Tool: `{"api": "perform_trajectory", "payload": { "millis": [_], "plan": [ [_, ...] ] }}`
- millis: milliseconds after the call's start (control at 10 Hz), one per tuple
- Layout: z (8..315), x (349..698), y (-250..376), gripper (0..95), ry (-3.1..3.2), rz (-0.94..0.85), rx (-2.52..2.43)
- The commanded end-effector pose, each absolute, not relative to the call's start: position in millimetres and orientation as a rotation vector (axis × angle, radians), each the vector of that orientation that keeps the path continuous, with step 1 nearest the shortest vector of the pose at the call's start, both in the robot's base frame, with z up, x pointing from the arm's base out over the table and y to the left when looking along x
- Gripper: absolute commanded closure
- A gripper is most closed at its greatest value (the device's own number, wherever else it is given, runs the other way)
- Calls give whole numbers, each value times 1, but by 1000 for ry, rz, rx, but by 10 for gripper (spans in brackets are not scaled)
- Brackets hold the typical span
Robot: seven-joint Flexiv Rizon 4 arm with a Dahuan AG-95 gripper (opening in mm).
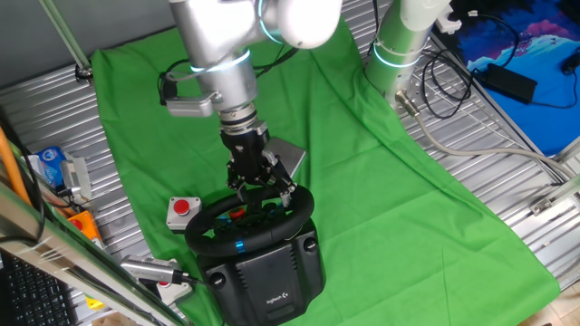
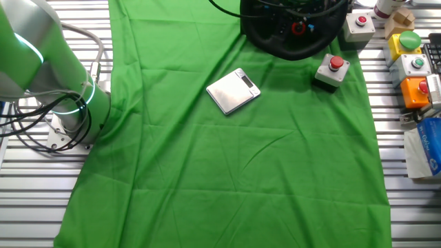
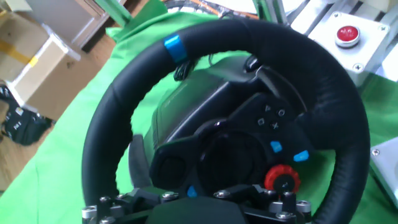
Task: Rotate the steering wheel 90 degrees counterclockwise
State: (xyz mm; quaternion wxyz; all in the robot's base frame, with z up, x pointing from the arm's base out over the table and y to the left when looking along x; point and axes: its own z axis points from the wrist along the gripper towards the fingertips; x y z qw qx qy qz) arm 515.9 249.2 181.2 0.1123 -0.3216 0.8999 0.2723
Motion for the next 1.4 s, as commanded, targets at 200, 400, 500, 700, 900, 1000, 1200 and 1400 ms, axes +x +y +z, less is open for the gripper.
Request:
{"api": "perform_trajectory", "payload": {
  "millis": [200,400,500,700,900,1000,1200,1400],
  "plan": [
    [178,517,253,0,2647,785,-951],
    [176,514,253,0,2643,778,-967],
    [175,511,253,0,2639,777,-973],
    [172,506,254,0,2629,775,-986],
    [170,502,254,190,2606,763,-1013],
    [170,501,254,190,2591,753,-1037],
    [170,501,253,0,2545,698,-1114],
    [170,501,253,0,2478,638,-1194]
  ]
}}
